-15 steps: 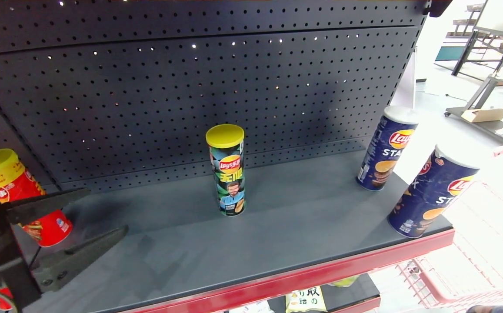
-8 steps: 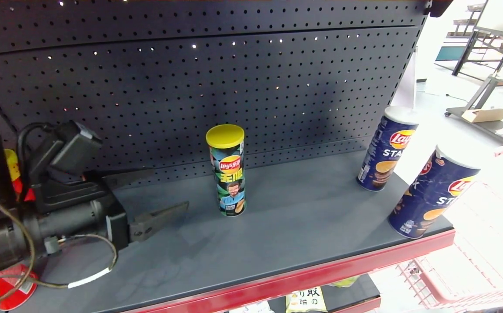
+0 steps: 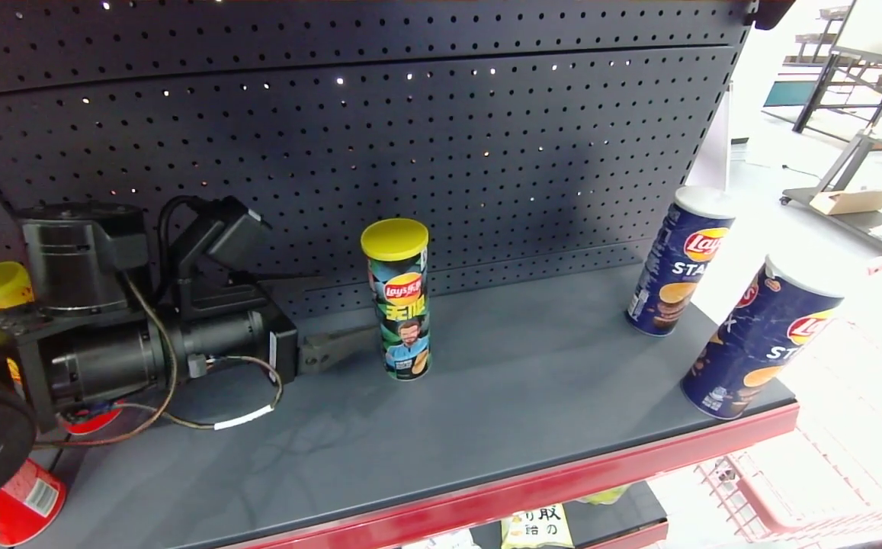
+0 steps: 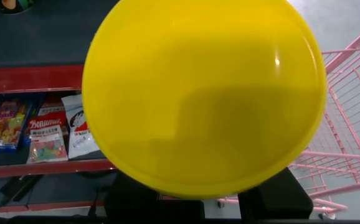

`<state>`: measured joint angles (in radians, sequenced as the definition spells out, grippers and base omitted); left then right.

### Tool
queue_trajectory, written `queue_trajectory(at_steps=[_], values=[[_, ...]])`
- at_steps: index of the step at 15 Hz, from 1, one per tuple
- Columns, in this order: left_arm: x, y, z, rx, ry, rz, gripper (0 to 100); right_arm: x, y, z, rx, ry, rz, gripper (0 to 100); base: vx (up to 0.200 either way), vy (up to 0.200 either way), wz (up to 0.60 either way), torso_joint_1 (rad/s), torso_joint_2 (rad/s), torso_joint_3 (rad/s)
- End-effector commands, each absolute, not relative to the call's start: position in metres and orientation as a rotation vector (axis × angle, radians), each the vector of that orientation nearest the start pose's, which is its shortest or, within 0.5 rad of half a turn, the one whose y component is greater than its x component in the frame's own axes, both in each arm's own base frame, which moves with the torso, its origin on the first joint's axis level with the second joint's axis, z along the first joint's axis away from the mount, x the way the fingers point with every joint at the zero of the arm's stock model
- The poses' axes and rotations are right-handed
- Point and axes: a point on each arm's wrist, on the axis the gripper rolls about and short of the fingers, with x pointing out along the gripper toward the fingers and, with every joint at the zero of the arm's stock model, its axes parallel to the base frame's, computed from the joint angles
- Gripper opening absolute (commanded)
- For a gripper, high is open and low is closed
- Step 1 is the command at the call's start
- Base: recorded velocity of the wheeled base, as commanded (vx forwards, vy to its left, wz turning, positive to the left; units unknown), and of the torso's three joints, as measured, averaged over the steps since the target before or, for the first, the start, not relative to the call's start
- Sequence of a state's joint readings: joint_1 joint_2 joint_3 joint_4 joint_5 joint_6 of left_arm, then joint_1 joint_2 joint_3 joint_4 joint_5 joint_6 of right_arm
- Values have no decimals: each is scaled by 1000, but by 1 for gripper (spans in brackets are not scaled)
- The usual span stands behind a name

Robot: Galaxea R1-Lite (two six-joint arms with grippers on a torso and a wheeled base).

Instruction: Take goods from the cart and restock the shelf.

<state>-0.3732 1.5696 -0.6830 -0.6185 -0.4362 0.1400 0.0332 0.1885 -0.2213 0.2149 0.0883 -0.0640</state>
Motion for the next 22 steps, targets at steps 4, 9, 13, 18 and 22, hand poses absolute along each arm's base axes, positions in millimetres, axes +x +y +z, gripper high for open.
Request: queue_trajectory(at_steps=[4,9,13,18,22], values=[[262,-123,173,130,244,-856,100,-22,1,118,-59,180,127,0,0,0,0,0,0,0],[286,-133,161,133,163,-843,100,-22,1,120,-59,176,125,0,0,0,0,0,0,0],[299,-137,162,132,146,-836,100,-22,1,120,-61,177,122,0,0,0,0,0,0,0],[313,-143,170,131,107,-806,100,-22,1,120,-61,177,122,0,0,0,0,0,0,0],[314,-149,172,132,96,-813,100,-22,1,121,-61,173,122,0,0,0,0,0,0,0]])
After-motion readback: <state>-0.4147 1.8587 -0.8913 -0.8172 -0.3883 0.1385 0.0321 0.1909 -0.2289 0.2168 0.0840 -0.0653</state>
